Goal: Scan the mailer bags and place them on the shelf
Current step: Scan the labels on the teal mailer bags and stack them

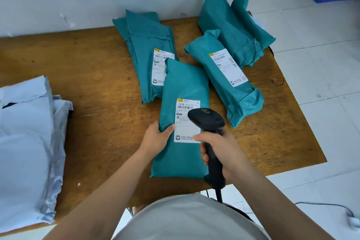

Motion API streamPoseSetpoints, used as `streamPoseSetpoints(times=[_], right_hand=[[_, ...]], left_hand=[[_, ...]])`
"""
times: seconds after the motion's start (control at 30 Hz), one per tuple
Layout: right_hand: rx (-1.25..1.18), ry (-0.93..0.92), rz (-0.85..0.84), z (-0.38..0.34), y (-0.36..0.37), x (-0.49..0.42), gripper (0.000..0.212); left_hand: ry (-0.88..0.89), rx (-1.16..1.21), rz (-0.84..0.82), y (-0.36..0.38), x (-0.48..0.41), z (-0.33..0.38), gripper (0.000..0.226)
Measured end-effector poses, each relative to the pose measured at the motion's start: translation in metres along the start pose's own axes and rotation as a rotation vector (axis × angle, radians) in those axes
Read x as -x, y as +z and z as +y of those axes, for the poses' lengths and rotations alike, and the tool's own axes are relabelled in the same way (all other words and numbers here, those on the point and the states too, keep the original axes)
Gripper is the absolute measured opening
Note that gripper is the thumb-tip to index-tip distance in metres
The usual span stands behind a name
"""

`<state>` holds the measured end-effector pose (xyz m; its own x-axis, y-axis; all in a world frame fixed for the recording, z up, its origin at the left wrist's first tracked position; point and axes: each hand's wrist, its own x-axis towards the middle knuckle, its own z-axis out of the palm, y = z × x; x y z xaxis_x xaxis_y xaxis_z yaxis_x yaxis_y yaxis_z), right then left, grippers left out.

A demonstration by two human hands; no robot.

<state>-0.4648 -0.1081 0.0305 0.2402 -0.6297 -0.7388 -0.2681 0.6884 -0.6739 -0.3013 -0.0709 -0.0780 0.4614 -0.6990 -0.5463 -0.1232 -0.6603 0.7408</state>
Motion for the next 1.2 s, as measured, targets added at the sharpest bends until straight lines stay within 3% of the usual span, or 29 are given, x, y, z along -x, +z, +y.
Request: streamPoseSetpoints(times=[0.23,0.33,0.5,0.6,0.67,0.77,0.87,1.0,1.1,1.2], right_hand=[[0.038,-0.175,0.055,-0.004,0.002,-0.004,0.032],[0.055,-0.194,0.021,-0.006,0.013,-0.007,0.037],[0.172,-0.188,-0.094,-0.008,0.037,-0.009,0.046],[0.236,-0.167,-0.163,-0.01,0.049,-0.011,0.044],[0.263,-0.165,-0.182,-0.012,0.054,-0.011,0.043],[0.263,-0.164,-0.172,-0.015,0.053,-0.012,0.04],[0.238,-0.153,-0.141,-0.019,0.044,-0.011,0.04],[0.203,-0.171,-0.053,-0.028,0.024,-0.008,0.041],[0.148,-0.177,0.027,-0.031,0.006,-0.004,0.032],[0.105,-0.179,0.097,-0.028,-0.012,0.001,0.026]], left_hand=[[0.268,0.049,0.09,-0.018,0.036,0.006,0.029],[0.323,0.058,0.22,-0.044,0.059,-0.005,0.026],[0.174,-0.153,0.503,-0.106,0.075,-0.044,0.035],[-0.173,-0.394,0.482,-0.132,0.063,-0.074,0.06],[-0.28,-0.481,0.474,-0.135,0.059,-0.078,0.07],[-0.101,-0.699,0.582,-0.119,0.058,-0.054,0.067],[0.113,-0.572,0.547,-0.096,0.044,-0.017,0.051],[0.248,-0.473,0.421,-0.071,0.003,0.027,0.037],[0.208,-0.483,0.391,-0.056,-0.033,0.05,0.045],[0.029,-0.434,0.412,-0.05,-0.066,0.06,0.065]])
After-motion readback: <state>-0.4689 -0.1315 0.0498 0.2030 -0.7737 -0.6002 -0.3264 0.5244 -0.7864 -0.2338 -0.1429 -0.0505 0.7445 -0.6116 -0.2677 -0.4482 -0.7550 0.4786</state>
